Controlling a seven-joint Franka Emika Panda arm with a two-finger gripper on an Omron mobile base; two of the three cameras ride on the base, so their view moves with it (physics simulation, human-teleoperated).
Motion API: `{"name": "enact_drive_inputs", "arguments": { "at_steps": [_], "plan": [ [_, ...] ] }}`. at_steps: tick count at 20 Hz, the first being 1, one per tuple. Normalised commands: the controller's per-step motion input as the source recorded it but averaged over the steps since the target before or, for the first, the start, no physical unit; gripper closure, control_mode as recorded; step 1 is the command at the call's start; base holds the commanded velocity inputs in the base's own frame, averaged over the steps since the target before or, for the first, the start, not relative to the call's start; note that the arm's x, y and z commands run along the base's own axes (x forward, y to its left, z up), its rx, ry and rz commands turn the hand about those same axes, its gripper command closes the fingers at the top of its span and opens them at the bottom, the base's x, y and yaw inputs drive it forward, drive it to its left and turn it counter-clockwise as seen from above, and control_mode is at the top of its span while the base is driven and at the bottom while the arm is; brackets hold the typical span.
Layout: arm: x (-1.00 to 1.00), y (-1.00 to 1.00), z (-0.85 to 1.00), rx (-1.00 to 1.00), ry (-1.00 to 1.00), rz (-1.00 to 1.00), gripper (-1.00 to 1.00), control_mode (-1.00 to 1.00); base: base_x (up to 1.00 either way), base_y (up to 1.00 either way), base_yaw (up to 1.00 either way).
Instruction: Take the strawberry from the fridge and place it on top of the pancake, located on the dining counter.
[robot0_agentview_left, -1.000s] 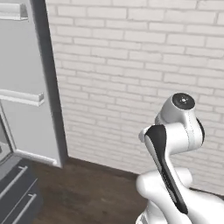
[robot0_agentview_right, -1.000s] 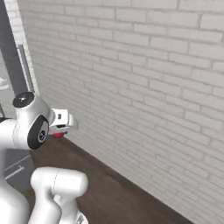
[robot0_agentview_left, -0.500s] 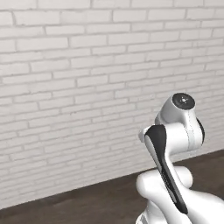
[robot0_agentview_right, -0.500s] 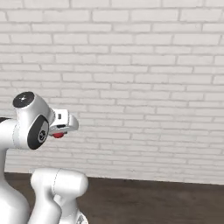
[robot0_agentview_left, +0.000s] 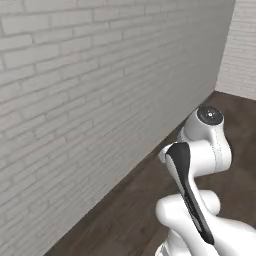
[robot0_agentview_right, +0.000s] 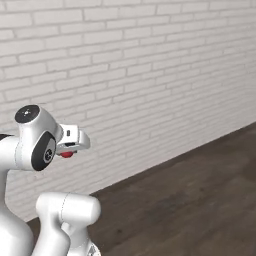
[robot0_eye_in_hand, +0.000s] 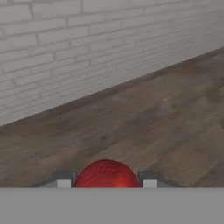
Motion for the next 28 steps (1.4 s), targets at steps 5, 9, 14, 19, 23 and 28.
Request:
{"name": "enact_drive_inputs", "arguments": {
  "at_steps": [5, 9, 14, 19, 23, 28],
  "plan": [
    [0.00, 0.00, 0.00, 0.00, 0.00, 0.00, 1.00, 1.00, 0.00, -0.33, -0.88],
    [0.00, 0.00, 0.00, 0.00, 0.00, 0.00, 1.00, 1.00, 0.13, -0.33, -0.82],
    [0.00, 0.00, 0.00, 0.00, 0.00, 0.00, 1.00, 1.00, 0.41, -0.10, -0.75],
    [0.00, 0.00, 0.00, 0.00, 0.00, 0.00, 1.00, 1.00, 0.70, 0.56, -0.56],
    [0.00, 0.00, 0.00, 0.00, 0.00, 0.00, 1.00, 1.00, 0.93, 0.78, -0.51],
    [0.00, 0.00, 0.00, 0.00, 0.00, 0.00, 1.00, 1.00, 1.00, 0.97, -0.49]
  ]
}}
